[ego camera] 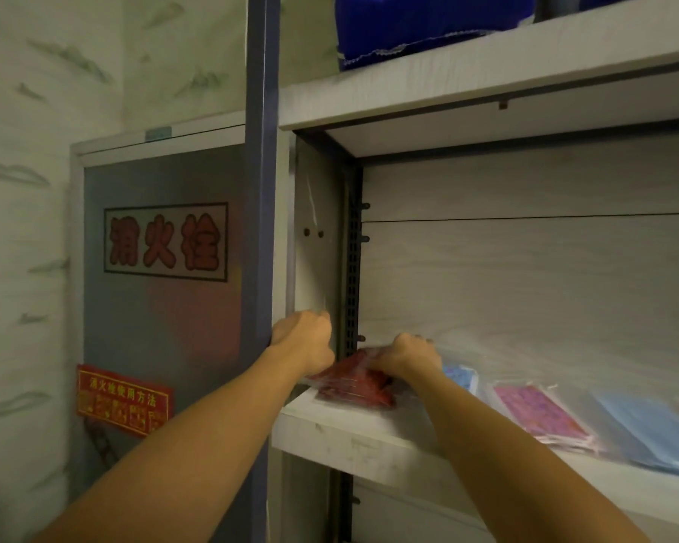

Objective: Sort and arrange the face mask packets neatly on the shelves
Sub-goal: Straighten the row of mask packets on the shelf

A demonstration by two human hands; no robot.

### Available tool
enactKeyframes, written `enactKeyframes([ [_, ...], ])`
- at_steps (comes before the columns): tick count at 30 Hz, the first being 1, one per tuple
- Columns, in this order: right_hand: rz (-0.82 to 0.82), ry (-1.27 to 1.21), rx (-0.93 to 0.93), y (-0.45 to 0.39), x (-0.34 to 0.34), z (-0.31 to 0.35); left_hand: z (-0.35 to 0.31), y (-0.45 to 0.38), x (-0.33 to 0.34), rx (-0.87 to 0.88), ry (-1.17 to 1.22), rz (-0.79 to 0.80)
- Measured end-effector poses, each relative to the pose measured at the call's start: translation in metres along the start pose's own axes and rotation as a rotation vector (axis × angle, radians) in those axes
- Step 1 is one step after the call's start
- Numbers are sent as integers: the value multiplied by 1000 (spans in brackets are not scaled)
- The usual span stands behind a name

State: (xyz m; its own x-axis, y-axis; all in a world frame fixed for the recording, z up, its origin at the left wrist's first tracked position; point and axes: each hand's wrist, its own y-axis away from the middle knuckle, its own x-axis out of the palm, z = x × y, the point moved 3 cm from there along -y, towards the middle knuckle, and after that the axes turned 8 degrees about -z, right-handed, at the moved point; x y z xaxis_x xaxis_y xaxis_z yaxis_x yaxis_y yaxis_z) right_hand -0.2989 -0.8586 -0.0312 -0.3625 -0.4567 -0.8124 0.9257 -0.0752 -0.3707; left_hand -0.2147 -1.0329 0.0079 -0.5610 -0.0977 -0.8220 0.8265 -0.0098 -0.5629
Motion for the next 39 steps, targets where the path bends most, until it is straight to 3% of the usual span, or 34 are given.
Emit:
enactKeyframes([
  [7,-66,122,-98,5,-19,-10,-11,3,1,120,-3,-41],
  [14,-1,224,-239,23,-49,-44,-47,-5,4,258,104,-97],
  [26,-92,450,-83,75,-134,-147,-150,-7,16,377,271,-63],
  [39,-118,546,1,140,-209,-240,-243,22,-23,435,329,-41],
])
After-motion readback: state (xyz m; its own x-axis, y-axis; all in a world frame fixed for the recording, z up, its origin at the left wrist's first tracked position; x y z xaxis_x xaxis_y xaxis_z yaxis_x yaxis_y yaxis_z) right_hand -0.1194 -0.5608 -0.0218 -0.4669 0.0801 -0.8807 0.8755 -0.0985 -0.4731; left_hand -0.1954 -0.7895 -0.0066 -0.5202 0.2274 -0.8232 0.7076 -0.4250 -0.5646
